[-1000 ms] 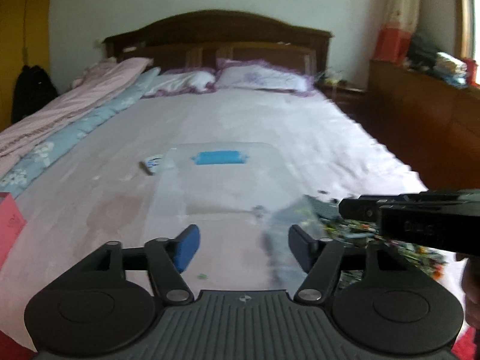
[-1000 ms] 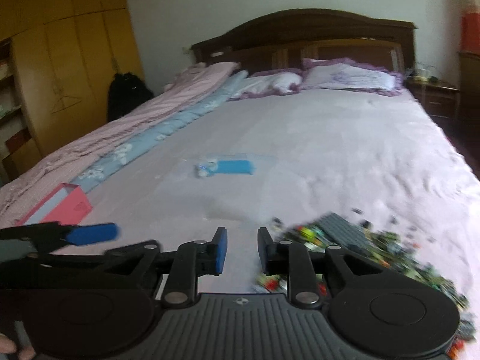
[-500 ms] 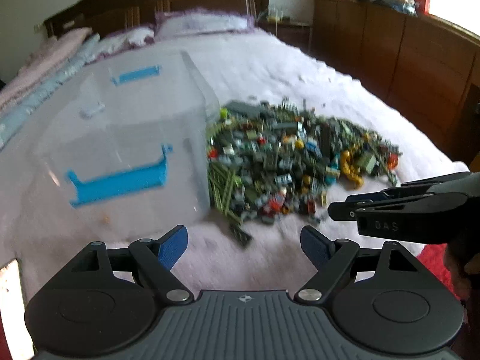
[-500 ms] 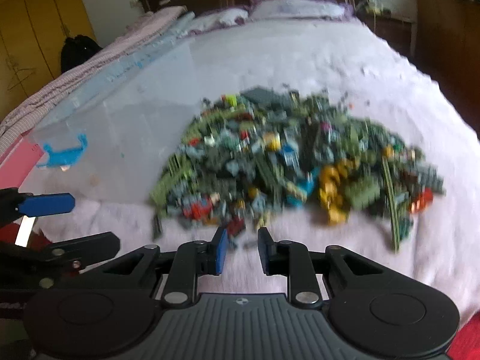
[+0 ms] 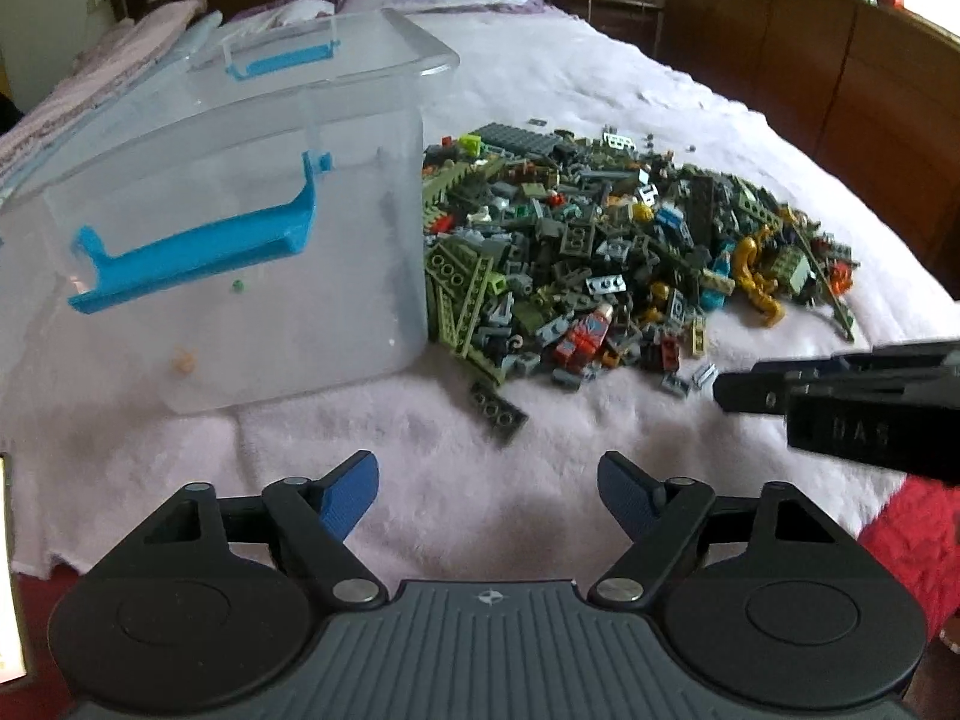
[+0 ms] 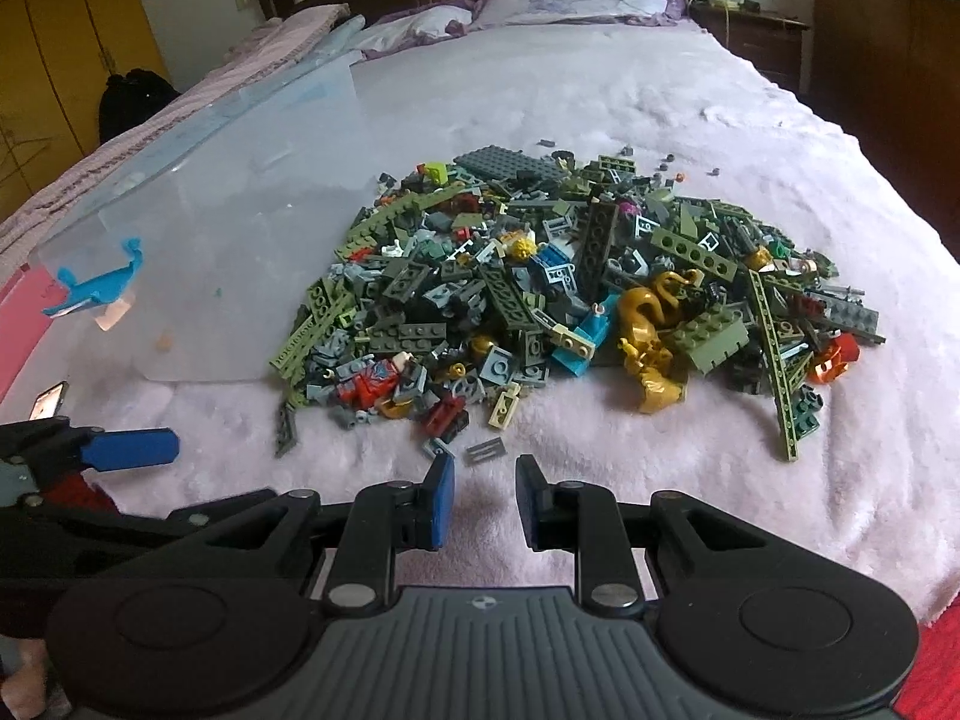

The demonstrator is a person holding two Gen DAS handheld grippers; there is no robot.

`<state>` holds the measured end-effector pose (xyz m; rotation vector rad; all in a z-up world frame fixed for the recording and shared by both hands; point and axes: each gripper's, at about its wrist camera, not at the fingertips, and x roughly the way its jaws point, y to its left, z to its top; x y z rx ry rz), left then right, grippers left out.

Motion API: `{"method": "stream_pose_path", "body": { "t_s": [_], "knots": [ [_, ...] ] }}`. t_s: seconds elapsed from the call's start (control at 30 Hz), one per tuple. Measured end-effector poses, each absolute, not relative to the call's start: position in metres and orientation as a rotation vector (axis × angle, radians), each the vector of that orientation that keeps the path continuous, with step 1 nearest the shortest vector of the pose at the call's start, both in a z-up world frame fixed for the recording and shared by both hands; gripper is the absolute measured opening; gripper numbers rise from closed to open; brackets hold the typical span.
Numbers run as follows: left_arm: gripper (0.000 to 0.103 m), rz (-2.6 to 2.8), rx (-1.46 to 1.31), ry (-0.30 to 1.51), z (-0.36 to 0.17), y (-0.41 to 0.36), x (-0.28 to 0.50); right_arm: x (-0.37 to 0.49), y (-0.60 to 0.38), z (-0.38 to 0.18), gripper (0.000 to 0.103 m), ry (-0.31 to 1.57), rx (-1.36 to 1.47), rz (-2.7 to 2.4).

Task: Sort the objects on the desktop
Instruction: 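Bring both tools back to the edge of the brick pile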

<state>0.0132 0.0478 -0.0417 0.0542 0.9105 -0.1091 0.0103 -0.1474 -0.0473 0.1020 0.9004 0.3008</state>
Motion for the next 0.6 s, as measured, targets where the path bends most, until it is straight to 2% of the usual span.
{"method": "stream_pose_path", "body": {
  "t_s": [0.07,0.17,0.6],
  "knots": [
    [0.058,-0.106,0.036,0.92,-0.045,0.047,0.019,0.012,-0.147,-0.048,0.025,0.896,0.103,0.294],
    [0.049,-0.104,0.001,0.94,-0.051,0.048,0.026,0.014,-0.148,-0.047,0.025,0.89,0.11,0.279],
    [0.04,-0.14,0.006,0.904,-0.054,0.043,0.035,0.024,-0.148,-0.056,0.024,0.895,0.164,0.248]
  ]
}}
